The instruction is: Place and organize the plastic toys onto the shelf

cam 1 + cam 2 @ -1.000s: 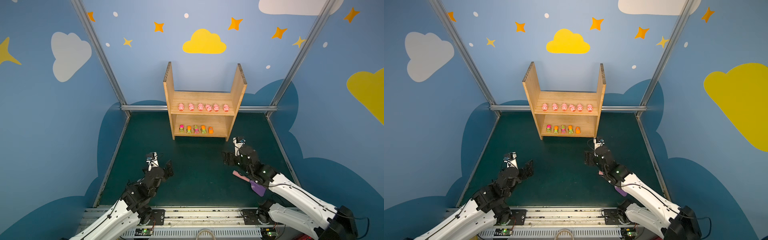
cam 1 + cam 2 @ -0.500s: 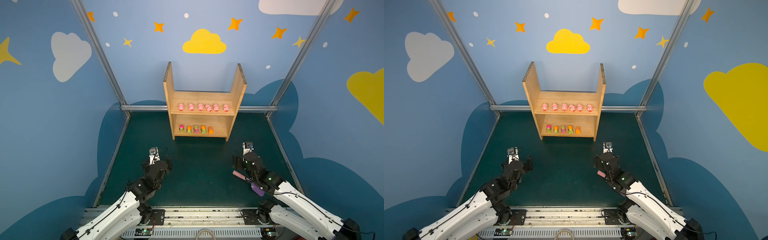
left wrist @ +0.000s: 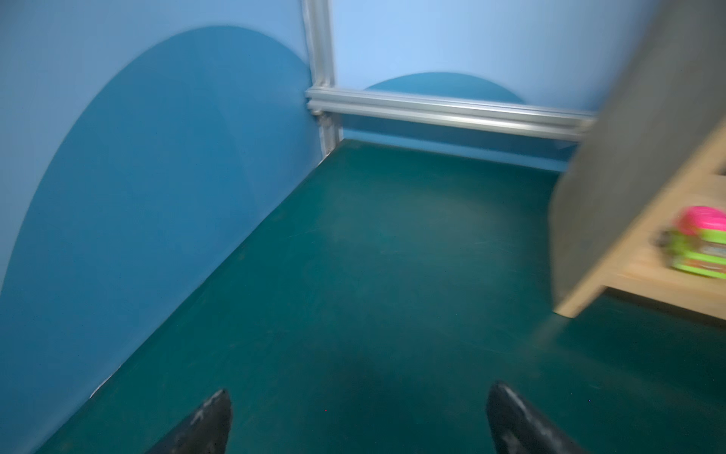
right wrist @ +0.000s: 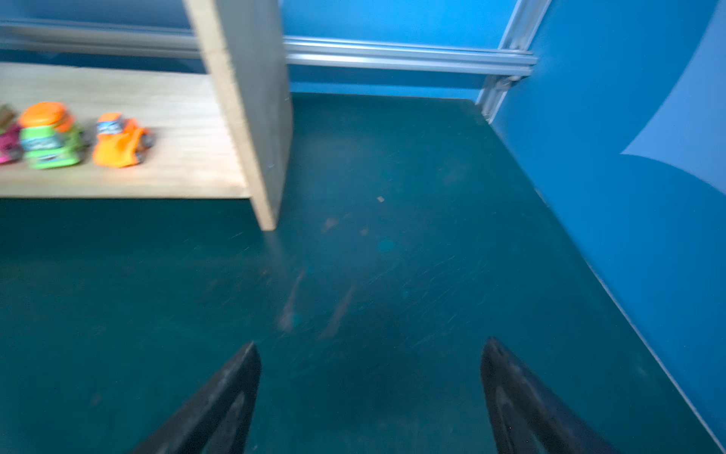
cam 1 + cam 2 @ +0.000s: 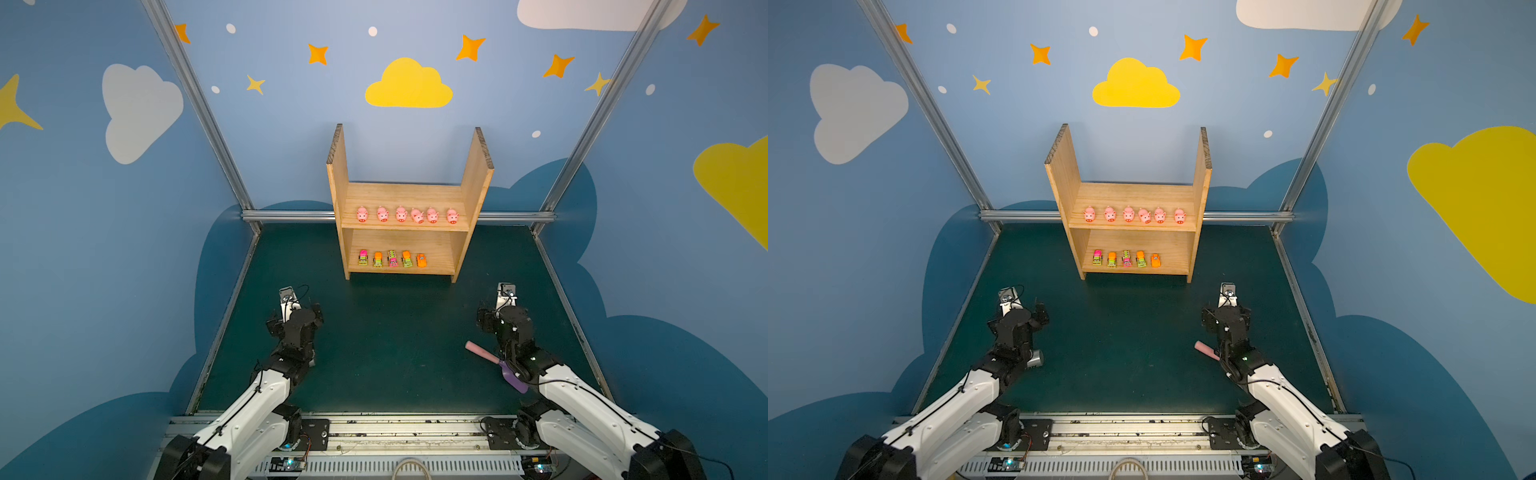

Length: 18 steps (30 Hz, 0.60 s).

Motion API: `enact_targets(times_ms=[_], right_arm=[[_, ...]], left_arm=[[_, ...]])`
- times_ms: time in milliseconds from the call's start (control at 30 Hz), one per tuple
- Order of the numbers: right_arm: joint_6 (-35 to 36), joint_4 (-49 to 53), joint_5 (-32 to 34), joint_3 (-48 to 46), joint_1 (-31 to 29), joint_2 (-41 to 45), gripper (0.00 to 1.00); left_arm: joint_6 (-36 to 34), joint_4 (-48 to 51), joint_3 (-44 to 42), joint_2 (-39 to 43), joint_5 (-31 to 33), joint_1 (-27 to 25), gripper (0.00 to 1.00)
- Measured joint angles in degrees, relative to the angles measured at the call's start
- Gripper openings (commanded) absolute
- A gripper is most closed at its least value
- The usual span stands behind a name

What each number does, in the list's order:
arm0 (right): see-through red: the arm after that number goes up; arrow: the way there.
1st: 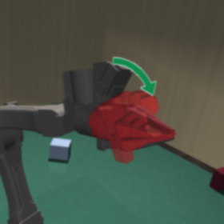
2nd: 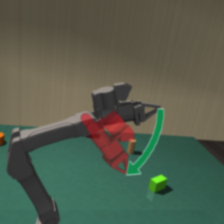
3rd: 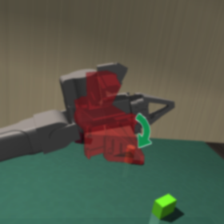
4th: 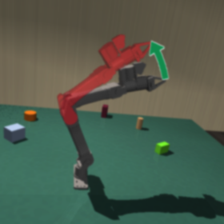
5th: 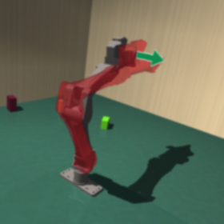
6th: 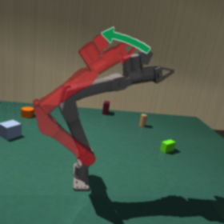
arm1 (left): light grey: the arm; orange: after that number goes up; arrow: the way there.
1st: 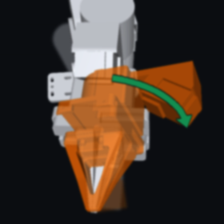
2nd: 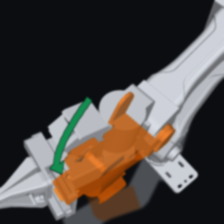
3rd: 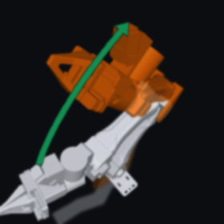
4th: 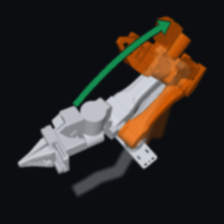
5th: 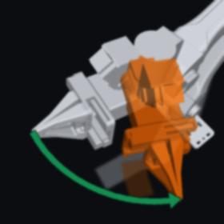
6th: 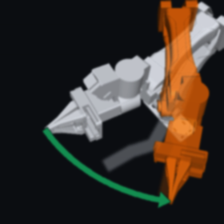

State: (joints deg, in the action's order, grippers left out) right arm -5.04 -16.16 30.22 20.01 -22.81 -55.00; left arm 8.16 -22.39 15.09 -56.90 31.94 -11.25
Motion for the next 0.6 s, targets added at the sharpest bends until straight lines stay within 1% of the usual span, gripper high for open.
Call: enact_targets(times_ms=[100,200,367,433,533,600], right_arm=[[1.62,-6.47,-1.09,0.02,5.31,-6.34,0.87],[2.10,-11.91,-2.54,-0.20,9.66,-12.59,0.87],[3.37,-20.48,-5.66,-0.28,12.66,-22.16,0.87],[3.76,-22.73,-7.32,-0.04,13.64,-25.29,0.87],[4.02,-28.09,-11.19,0.42,15.50,-30.80,0.87],[4.00,-29.05,-14.19,0.42,16.87,-32.39,0.87]], left_arm=[[0.20,-7.04,-0.90,-7.78,-3.80,3.48,1.00],[-0.24,-11.39,-0.83,-12.92,-6.82,4.39,1.00],[-1.38,-16.90,0.24,-16.35,-10.32,6.34,1.00],[-1.97,-20.83,0.39,-18.34,-11.41,7.13,1.00],[-2.16,-28.13,0.35,-25.00,-12.87,8.22,1.00],[-2.64,-29.68,0.85,-29.68,-14.19,8.66,1.00]])
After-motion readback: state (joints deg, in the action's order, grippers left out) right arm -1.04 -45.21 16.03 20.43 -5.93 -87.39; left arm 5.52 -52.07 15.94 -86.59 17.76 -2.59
